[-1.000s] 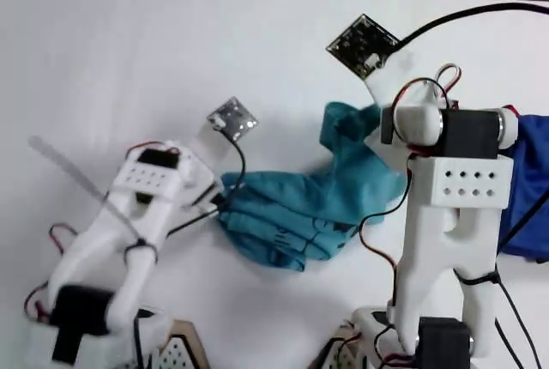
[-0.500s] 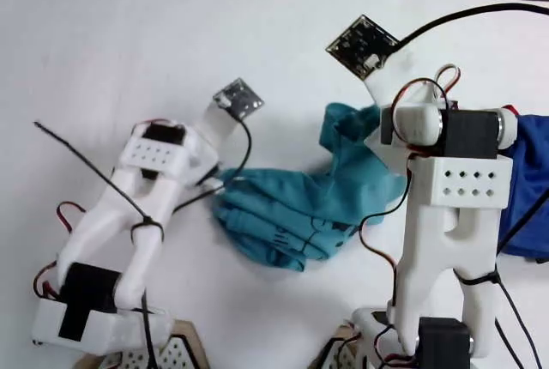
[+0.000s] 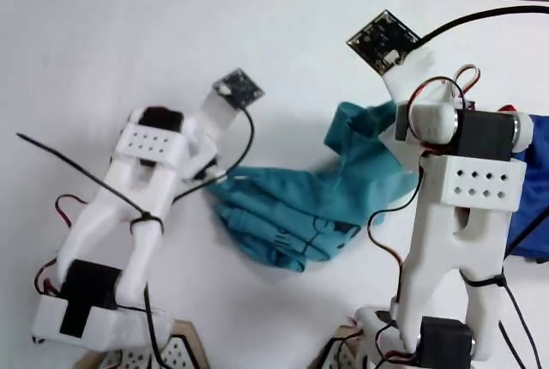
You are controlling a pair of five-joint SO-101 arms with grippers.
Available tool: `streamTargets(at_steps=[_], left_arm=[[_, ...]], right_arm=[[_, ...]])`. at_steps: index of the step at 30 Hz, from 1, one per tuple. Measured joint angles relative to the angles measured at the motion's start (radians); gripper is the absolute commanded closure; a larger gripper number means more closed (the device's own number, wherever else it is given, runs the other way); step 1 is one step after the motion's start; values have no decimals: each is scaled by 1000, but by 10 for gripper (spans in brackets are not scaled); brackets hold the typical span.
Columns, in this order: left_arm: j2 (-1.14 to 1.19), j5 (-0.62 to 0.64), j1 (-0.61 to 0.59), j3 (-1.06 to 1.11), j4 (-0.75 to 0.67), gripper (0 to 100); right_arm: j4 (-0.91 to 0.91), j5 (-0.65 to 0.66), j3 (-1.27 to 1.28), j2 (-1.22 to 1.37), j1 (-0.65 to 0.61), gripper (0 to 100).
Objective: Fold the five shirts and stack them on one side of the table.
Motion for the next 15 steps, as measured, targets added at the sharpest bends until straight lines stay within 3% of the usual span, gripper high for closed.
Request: streamTargets(at_steps=[9, 15], left_arm=[[5, -21, 2, 21, -100, 750], [140, -52, 3, 21, -141, 751]], right_arm=[[0, 0, 0, 0, 0, 978], [0, 0, 0, 0, 0, 978]])
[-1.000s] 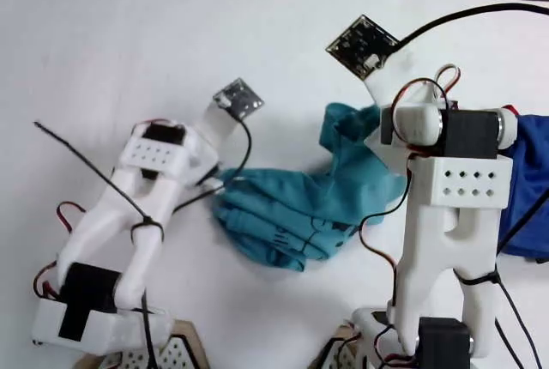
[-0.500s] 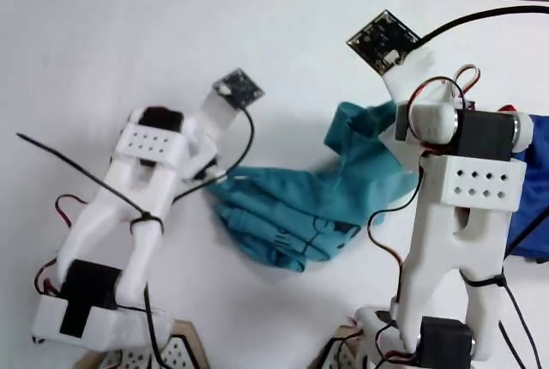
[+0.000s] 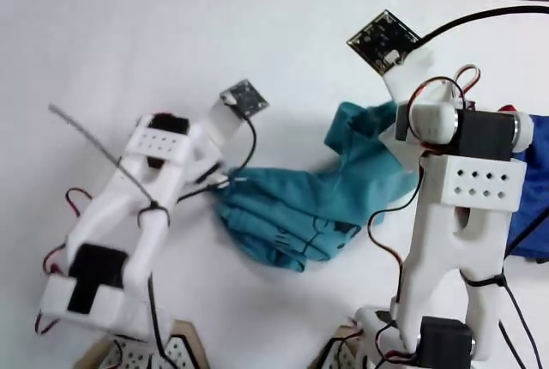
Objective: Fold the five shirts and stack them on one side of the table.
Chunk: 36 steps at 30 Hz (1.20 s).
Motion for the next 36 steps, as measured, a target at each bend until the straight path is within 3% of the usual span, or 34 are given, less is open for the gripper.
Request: streamTargets(at_steps=[10, 12, 16, 26, 30, 36], left_arm=[[124, -9, 31, -71, 20, 757], [135, -12, 54, -75, 25, 801], [157, -12, 98, -80, 32, 985], [175, 9, 130, -121, 98, 976], [83, 11, 61, -190, 212, 976], [-130, -58, -95, -376, 437, 977]], right_arm=[[0, 0, 0, 0, 0, 978], [0, 0, 0, 0, 0, 978], [0, 0, 0, 0, 0, 978], [0, 0, 0, 0, 0, 978], [-34, 0, 0, 0, 9, 978], [-224, 0, 12, 0, 31, 978]])
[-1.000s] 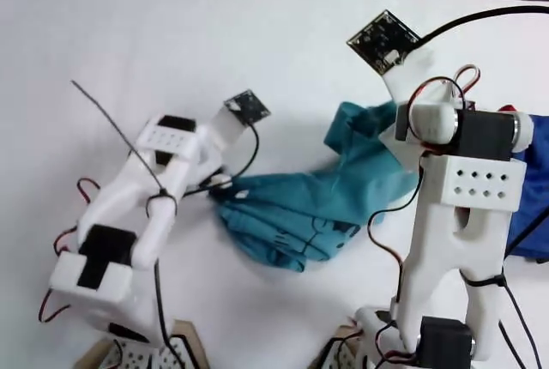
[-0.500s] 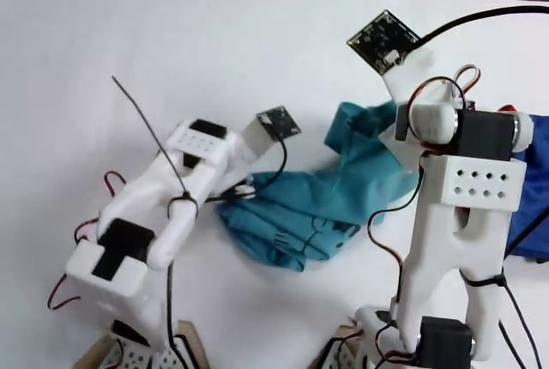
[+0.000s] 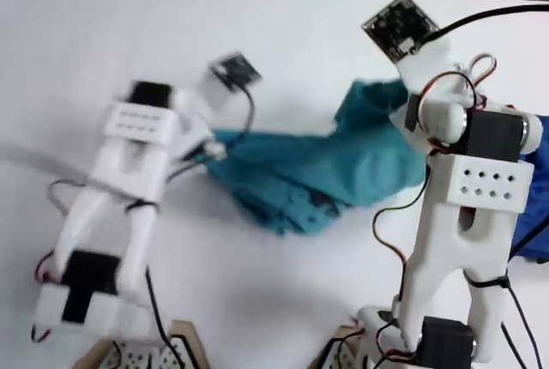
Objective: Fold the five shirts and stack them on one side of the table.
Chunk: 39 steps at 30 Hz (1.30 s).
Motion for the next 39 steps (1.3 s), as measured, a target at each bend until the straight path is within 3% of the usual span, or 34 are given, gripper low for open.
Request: streamTargets(at_steps=[5, 13, 18, 25, 31, 39], left_arm=[[-103, -34, -98, -181, 172, 977], [-150, -34, -143, -307, 341, 977], [-152, -34, -147, -157, 315, 977], [-152, -48, -255, 267, 46, 977], [-152, -68, -298, 468, -97, 977], [-152, -68, -301, 477, -147, 977]], right_arm=[[-124, 0, 41, 0, -89, 978], [-46, 0, 153, -2, -330, 977], [-166, 0, 457, -2, -373, 975], [-494, 0, 841, 0, -258, 955], [-287, -3, 852, -58, -279, 708], [71, 2, 852, -290, -529, 716]])
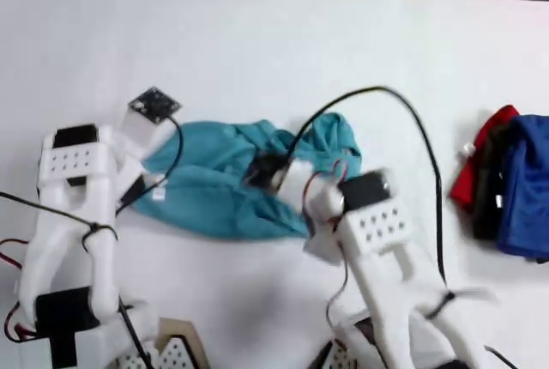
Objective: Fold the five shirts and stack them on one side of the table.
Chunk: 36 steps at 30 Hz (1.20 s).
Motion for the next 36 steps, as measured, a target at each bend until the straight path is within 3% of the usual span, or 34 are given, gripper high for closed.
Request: streamTargets(at_steps=[2, 5, 9, 13, 20, 29, 36], left_arm=[[0, 0, 0, 0, 0, 977], [0, 0, -3, 0, -9, 977], [0, 0, -2, 3, -15, 977], [0, 0, -2, 3, -15, 977], [0, 25, 0, 3, -15, 977], [0, 40, 0, 6, -34, 977], [0, 11, 0, 6, -34, 977]], right_arm=[[35, 2, 0, -72, -68, 716], [17, 17, 6, -130, -72, 716], [-132, 69, 9, -117, 84, 717], [-278, 58, 21, -2, 210, 717], [-479, -124, -49, 258, 218, 739], [-505, -152, -219, 606, 192, 749], [-474, -152, -242, 643, 245, 983]])
